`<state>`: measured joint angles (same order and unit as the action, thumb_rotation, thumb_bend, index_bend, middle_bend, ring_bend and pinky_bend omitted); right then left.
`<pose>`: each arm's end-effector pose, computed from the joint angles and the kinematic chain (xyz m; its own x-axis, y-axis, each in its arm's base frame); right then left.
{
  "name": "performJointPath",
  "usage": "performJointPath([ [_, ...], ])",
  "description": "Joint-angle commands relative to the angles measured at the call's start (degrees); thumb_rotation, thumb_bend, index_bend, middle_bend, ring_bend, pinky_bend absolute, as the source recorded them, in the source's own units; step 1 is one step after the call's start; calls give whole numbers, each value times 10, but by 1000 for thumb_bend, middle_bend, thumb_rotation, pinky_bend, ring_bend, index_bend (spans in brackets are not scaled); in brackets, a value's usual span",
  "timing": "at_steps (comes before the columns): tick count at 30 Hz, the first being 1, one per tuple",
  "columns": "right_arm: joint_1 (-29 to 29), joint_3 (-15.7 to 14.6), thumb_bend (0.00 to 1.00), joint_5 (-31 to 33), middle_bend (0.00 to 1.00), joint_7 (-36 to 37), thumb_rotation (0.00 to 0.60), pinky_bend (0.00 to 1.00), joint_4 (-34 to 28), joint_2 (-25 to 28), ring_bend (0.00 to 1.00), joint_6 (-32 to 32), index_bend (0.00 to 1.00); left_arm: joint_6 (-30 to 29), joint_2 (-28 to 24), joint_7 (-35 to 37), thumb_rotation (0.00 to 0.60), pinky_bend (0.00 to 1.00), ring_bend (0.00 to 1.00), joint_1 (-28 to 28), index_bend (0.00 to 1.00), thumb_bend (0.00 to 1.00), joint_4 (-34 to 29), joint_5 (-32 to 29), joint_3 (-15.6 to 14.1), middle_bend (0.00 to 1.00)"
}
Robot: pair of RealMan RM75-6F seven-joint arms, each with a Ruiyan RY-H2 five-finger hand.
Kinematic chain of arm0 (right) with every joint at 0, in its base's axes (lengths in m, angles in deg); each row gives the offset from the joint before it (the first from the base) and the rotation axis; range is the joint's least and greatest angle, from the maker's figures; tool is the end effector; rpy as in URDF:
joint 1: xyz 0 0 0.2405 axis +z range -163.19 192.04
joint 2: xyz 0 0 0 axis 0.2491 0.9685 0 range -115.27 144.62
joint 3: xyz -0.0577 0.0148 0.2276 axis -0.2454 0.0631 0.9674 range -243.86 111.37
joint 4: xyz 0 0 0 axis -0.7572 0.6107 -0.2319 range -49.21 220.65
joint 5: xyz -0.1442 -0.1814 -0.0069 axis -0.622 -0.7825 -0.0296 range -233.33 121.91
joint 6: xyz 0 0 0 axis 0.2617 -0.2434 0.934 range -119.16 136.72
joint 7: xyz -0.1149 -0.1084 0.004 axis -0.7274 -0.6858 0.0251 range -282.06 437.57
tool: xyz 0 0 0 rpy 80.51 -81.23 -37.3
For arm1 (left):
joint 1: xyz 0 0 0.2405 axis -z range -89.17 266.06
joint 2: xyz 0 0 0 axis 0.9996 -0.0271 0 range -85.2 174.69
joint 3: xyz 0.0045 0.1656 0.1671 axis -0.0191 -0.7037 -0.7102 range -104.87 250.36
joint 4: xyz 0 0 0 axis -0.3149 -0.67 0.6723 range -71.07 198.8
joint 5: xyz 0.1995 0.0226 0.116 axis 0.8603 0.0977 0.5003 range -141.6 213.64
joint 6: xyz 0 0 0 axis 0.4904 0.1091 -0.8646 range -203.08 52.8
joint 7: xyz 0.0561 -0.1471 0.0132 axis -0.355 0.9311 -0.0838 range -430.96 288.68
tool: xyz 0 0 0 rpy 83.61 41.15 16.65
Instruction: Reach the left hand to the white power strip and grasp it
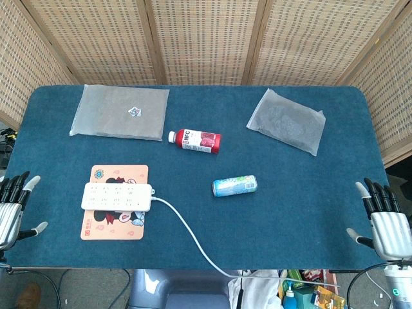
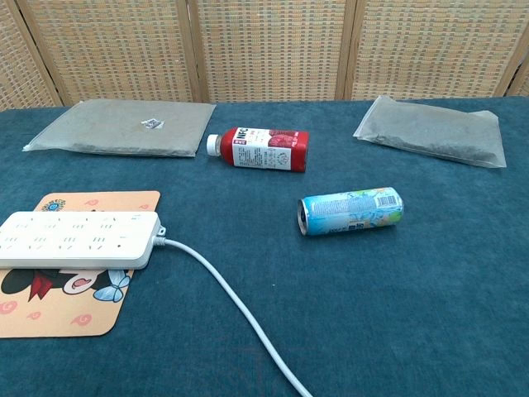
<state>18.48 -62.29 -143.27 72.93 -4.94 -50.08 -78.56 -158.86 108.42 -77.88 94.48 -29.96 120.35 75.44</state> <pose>-0.3004 -0.1956 0.1365 0.4867 0.0537 0.8719 -0.8726 -0.0184 0.4882 -0.2978 0.2002 0.1274 0.4829 0.0225 0.8754 0.8757 -0.0043 -0.4829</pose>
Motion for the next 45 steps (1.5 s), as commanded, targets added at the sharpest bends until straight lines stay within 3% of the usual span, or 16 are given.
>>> performJointPath([
  [1, -1, 0, 0, 0, 0, 1, 600, 0, 0, 1, 0, -2, 0, -1, 2, -1, 600, 0, 0, 0, 0, 0, 3, 1, 0, 0],
  [9, -2, 0, 0, -2, 0, 5, 600, 0, -2, 2, 0, -3, 0, -9, 12, 1, 600, 0, 0, 2, 0, 0, 12, 17, -1, 0],
  [11, -2, 0, 0, -1, 0, 6, 600, 0, -4, 4, 0, -2, 0, -10, 17, 4, 600, 38, 84, 6, 0, 0, 11, 23, 0, 131],
  [12, -2, 0, 0, 0, 0, 7, 600, 0, -4, 4, 0, -2, 0, -1, 19, 8, 600, 196, 286, 9, 0, 0, 6, 21, -1, 359],
  [13, -2, 1, 0, 0, 0, 7, 600, 0, -5, 4, 0, -2, 0, 13, 17, 15, 600, 432, 530, 12, 0, 0, -4, 16, -5, 615],
  [14, -2, 1, 0, 0, 0, 8, 600, 0, -5, 4, 0, -2, 0, 29, 17, 29, 600, 623, 704, 18, 0, 0, -16, 16, -7, 776],
  [15, -2, 1, 0, 0, 0, 8, 600, 0, -5, 4, 0, -2, 0, 32, 21, 24, 600, 846, 868, 23, 0, 0, -17, 15, -5, 902],
  [16, -2, 1, 0, 1, 0, 9, 600, 0, -5, 4, 0, -2, 0, 39, 29, 4, 600, 956, 948, 27, 0, 0, -17, 13, -5, 963],
  [17, -2, 1, 0, 1, 0, 9, 600, 0, -5, 4, 0, -1, 0, 48, 33, -10, 600, 992, 982, 31, 0, 0, -23, 12, -8, 989],
  [20, 0, 1, 0, 3, 0, 7, 600, 0, -5, 3, 0, 4, 0, 87, 40, -27, 600, 1000, 1000, 49, 0, 163, -48, 12, -16, 1000],
  [22, 1, 1, 0, 4, 0, 7, 600, 0, -4, 2, 0, 7, 0, 114, 41, -46, 600, 1000, 1000, 62, 0, 395, -68, 3, -19, 1000],
  [24, 2, 1, 0, 6, 0, 7, 600, 0, -3, 2, 0, 9, 0, 121, 47, -71, 600, 1000, 1000, 67, 0, 484, -85, -9, -16, 1000],
  [33, 5, 2, 0, 11, 0, 12, 600, 0, -1, 1, 0, 17, 0, 93, 49, -97, 600, 1000, 1000, 60, 0, 527, -96, -29, -5, 1000],
  [35, 6, 1, 0, 9, 0, 10, 600, 0, -3, 1, 0, 18, 0, 101, 44, -92, 600, 1000, 1000, 61, 0, 589, -102, -35, -9, 1000],
  [40, 5, -2, 0, 4, 0, 8, 600, 0, -9, 2, 0, 17, 0, 159, 31, -64, 600, 1000, 1000, 83, 0, 928, -125, -67, -10, 1000],
  [45, 7, -3, 0, 4, 0, 8, 600, 0, -8, 1, 0, 21, 0, 231, 41, -71, 600, 1000, 1000, 120, 0, 999, -132, -127, -2, 1000],
])
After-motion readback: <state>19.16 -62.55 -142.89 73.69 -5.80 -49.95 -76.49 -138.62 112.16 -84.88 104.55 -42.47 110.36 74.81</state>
